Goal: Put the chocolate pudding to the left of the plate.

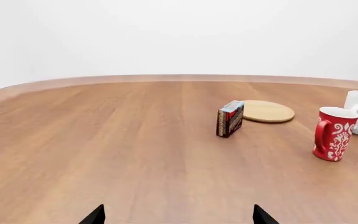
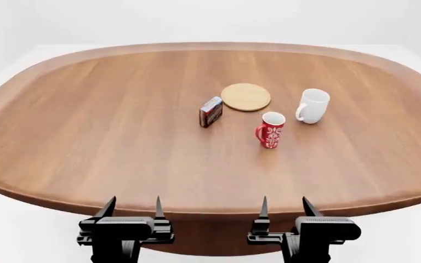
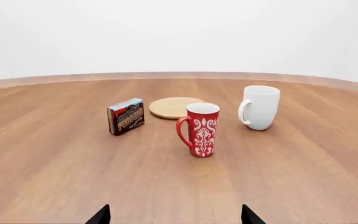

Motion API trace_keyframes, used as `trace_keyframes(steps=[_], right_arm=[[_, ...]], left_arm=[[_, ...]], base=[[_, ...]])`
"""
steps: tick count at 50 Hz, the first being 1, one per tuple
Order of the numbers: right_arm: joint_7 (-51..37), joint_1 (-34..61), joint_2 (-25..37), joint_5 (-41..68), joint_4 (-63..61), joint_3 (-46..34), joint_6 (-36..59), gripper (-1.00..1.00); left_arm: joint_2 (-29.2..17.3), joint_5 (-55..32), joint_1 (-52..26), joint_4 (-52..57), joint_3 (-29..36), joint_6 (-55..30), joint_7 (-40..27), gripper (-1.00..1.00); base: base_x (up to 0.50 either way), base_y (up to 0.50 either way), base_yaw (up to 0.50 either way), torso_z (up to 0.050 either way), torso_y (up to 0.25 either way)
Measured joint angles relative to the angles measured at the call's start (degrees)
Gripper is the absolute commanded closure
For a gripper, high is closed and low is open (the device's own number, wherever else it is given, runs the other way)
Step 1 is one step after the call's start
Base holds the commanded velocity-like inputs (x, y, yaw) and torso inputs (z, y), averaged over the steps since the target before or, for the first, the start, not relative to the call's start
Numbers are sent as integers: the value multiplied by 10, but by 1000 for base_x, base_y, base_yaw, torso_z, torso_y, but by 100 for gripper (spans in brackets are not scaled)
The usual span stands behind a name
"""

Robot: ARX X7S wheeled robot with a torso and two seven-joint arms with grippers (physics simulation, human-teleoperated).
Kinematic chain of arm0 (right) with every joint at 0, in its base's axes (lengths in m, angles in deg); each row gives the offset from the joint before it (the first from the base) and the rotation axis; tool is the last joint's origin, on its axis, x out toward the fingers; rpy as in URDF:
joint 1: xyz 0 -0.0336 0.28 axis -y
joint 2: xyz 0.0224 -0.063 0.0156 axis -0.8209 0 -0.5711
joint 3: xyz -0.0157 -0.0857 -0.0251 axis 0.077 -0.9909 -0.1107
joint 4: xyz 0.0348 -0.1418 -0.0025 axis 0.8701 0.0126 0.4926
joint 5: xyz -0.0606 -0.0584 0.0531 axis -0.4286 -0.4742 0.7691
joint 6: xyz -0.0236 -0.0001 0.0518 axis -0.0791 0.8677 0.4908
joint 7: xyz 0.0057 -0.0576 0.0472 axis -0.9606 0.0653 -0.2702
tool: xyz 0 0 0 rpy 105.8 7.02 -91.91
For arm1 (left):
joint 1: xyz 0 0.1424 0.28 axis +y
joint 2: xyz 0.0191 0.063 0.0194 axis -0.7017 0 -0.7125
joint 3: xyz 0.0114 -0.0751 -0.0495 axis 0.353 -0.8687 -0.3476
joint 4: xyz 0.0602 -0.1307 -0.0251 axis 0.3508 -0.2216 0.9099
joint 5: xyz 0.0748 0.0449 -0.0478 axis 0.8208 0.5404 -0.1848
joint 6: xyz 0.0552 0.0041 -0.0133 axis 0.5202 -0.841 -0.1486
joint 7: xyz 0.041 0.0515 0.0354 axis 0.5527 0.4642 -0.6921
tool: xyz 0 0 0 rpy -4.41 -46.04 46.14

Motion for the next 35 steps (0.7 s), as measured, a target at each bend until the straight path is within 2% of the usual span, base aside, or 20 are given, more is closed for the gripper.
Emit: trace_keyframes(steps=[29, 35], right_arm=[[-25, 2, 20, 22, -1, -24, 1, -100], [-30, 3, 22, 27, -1, -28, 3, -100]], left_arm=[[-22, -18, 2, 1, 26, 13, -24, -100], [-27, -22, 2, 1, 29, 12, -28, -100]], base=[[0, 498, 0, 0, 0], [0, 0, 0, 0, 0]])
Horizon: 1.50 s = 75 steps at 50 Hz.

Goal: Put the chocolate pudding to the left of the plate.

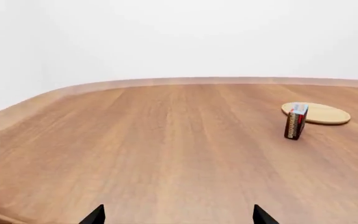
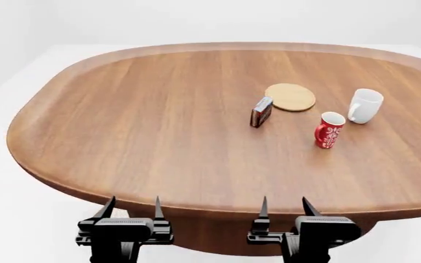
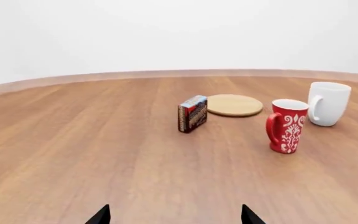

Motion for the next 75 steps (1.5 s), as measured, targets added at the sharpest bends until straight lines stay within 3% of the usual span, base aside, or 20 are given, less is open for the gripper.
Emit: trace_keyframes(steps=[11, 33, 75], right_arm=[[-14, -5, 7, 10, -20, -2, 15, -100], [-32, -21, 28, 34, -106, -8, 78, -100], [-53, -21, 44, 54, -124, -17, 94, -100]], left_arm=[[-7, -7, 2, 17, 7, -16, -9, -100], [-27, -27, 24, 111, 12, -73, -28, -100], [-45, -41, 32, 136, 25, -78, -45, -100]], base=[[64, 0, 0, 0, 0], [500, 0, 0, 0, 0], [500, 0, 0, 0, 0]])
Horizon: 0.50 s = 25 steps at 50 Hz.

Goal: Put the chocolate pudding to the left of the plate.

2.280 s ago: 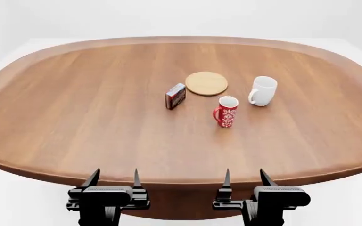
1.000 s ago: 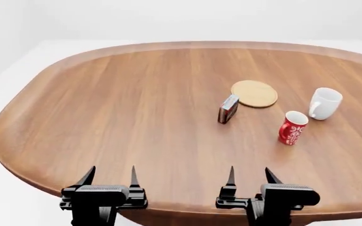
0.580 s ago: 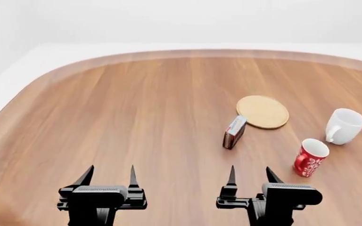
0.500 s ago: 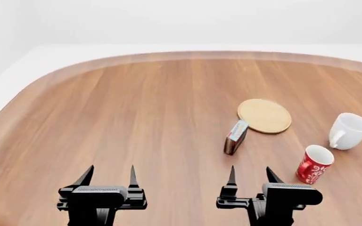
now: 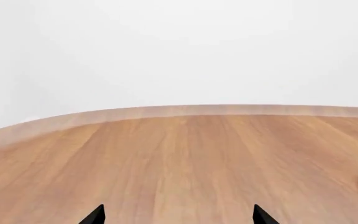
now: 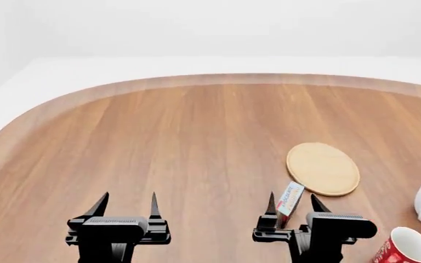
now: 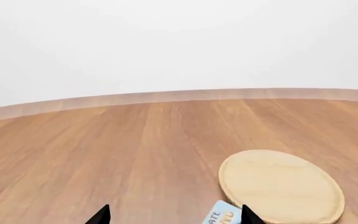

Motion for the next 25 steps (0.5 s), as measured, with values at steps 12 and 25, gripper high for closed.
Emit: trace_keyframes(steps=[12, 25], right_arm=[[-7, 3, 2, 5, -1, -1, 1, -100], [-15, 2, 5, 9, -2, -3, 1, -100]], left_arm=[[-5, -5, -2, 1, 4, 0, -6, -100], [-12, -11, -2, 3, 11, 0, -13, -100]], base=[[207, 0, 0, 0, 1], [26, 0, 0, 0, 0]])
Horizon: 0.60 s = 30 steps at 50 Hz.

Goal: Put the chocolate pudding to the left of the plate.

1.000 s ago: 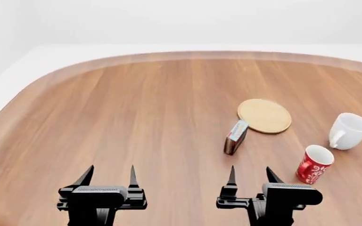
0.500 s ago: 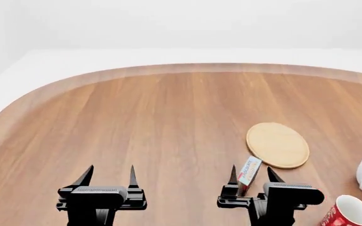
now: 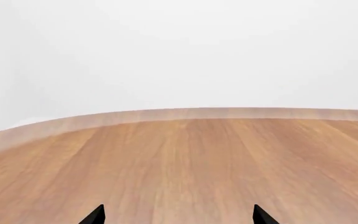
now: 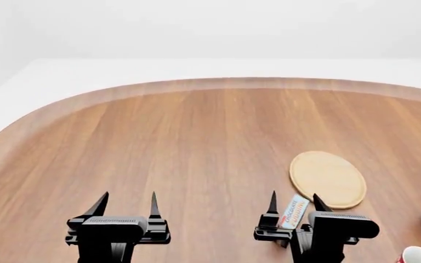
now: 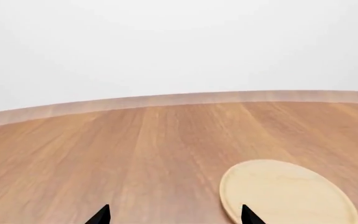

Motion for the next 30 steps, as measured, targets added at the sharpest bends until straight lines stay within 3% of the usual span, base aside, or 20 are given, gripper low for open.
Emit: trace_keyframes(steps=[14, 30], right_arm=[[-19, 3, 6, 10, -23, -4, 34, -100], [-116, 76, -20, 52, -106, 9, 273, -100]], left_arm=[[-8, -7, 1, 5, 5, 1, -9, -100], [-15, -15, 1, 9, 6, 2, -15, -100]], base=[[13, 0, 0, 0, 0], [0, 0, 0, 0, 0]])
